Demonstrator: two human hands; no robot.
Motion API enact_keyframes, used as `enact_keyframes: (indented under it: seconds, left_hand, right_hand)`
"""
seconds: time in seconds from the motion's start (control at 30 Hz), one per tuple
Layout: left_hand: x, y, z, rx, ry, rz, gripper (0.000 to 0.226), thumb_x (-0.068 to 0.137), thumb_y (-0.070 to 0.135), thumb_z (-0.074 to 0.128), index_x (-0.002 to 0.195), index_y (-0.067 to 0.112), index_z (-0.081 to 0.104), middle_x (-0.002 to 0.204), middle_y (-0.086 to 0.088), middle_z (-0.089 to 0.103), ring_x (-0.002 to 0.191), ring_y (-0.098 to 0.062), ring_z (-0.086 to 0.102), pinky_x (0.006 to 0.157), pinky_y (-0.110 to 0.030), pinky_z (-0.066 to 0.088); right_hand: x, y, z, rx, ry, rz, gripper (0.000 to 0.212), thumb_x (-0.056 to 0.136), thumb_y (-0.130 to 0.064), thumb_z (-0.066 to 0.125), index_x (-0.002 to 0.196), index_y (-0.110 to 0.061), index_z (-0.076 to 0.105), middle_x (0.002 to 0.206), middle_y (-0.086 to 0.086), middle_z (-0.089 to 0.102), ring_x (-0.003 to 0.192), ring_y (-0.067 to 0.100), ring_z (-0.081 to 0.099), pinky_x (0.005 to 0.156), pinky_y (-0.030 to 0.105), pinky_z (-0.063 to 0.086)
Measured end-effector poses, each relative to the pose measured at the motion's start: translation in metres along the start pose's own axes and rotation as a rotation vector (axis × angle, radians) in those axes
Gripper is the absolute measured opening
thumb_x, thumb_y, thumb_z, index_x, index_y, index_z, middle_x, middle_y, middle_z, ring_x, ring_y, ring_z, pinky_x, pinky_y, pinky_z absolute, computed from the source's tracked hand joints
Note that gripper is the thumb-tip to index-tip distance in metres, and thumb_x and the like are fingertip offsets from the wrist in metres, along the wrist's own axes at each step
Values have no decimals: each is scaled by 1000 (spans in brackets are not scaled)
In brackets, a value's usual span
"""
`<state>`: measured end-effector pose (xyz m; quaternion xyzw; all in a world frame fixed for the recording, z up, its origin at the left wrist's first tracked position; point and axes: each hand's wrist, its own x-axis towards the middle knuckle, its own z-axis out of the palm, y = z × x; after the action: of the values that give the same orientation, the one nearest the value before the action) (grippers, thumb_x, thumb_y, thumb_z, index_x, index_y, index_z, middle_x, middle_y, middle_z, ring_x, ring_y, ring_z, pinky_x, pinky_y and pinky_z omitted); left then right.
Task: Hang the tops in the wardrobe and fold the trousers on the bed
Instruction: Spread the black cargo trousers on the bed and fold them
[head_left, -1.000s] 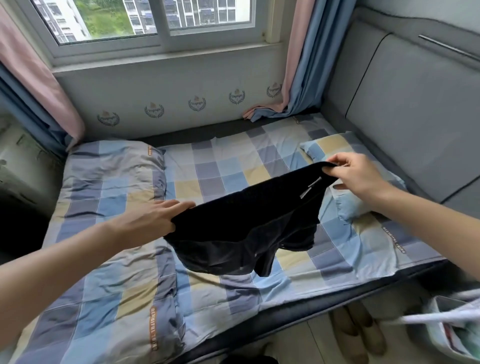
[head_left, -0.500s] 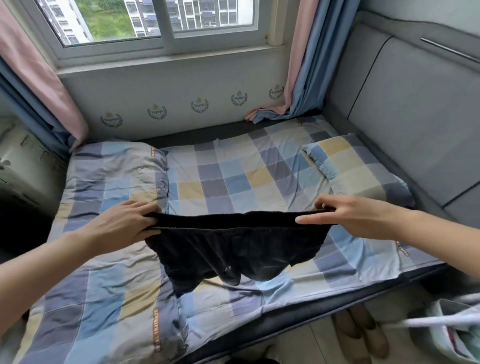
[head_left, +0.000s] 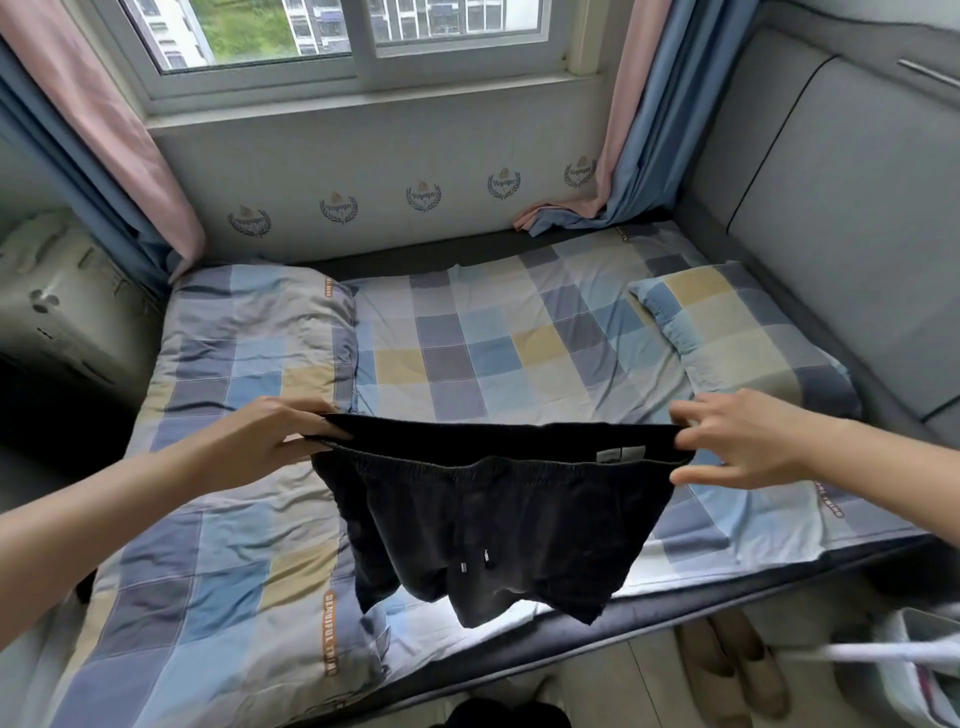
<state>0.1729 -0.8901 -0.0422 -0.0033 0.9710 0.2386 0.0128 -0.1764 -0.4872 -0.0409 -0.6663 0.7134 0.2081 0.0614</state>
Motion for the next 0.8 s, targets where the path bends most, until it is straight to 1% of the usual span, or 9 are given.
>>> enact_keyframes:
  seconds: [0.07,0.13,0.17,0.3,0.4,0.47,0.57,0.67,0.8]
  left_hand:
    - [0,-4,3,-2,7,-46,23,87,21,63,106,16,75,105,6,68,90,-9,68,77,-28,53]
    - [1,-9,3,33,12,-83,13,86,19,68,95,13,74,94,3,68,79,-11,66,71,-32,53]
    - [2,-13,2,69,8,-99,9,85,18,70,90,11,74,89,2,66,74,-13,65,68,-32,52]
    - [1,-34,-10,249,83,-161,28,74,14,84,64,8,59,62,1,55,53,-21,55,51,-29,41]
    - [5,-39,-16,189,263,-269,34,73,7,84,65,15,52,54,5,49,45,-15,47,48,-23,35]
    - [16,-37,-17,145,453,-360,23,79,6,78,76,14,57,62,-2,56,52,-19,51,55,-24,35]
    - [41,-32,-16,-28,711,-494,16,89,6,61,85,12,46,70,-9,51,57,-26,43,54,-25,32]
    - [55,-35,-6,-300,804,-522,11,95,8,49,96,13,39,73,-6,41,62,-25,37,60,-36,34]
    - [45,-47,20,-364,630,-486,15,101,15,46,106,21,32,84,-3,44,74,-24,42,68,-40,37]
  right_hand:
    - [7,-18,5,-86,36,-10,65,85,-77,28,74,-24,62,88,-7,48,66,17,58,49,28,39]
    - [17,-35,6,-114,115,-8,43,77,-59,67,58,-20,64,81,0,58,51,21,58,41,26,41]
    - [23,-39,5,-123,162,4,36,75,-50,75,58,-19,65,84,2,60,51,22,58,42,27,43]
    - [42,-31,1,29,143,207,35,97,-47,43,103,-22,67,137,-5,45,100,22,61,70,33,49]
    - [53,-14,-12,224,470,349,26,93,-34,57,103,-14,71,123,2,60,88,31,65,63,40,54]
    - [68,-6,-23,334,613,396,21,90,-22,64,103,-7,72,115,8,66,89,35,66,71,41,55]
    - [85,3,-37,545,739,431,21,89,-7,65,108,-1,70,109,15,69,95,33,65,84,27,46]
    - [89,4,-39,869,724,492,22,93,-9,59,113,-8,68,102,10,70,89,23,64,81,23,45]
    - [78,1,-14,1144,531,454,20,97,-5,49,112,-10,62,97,20,64,90,32,61,87,53,49]
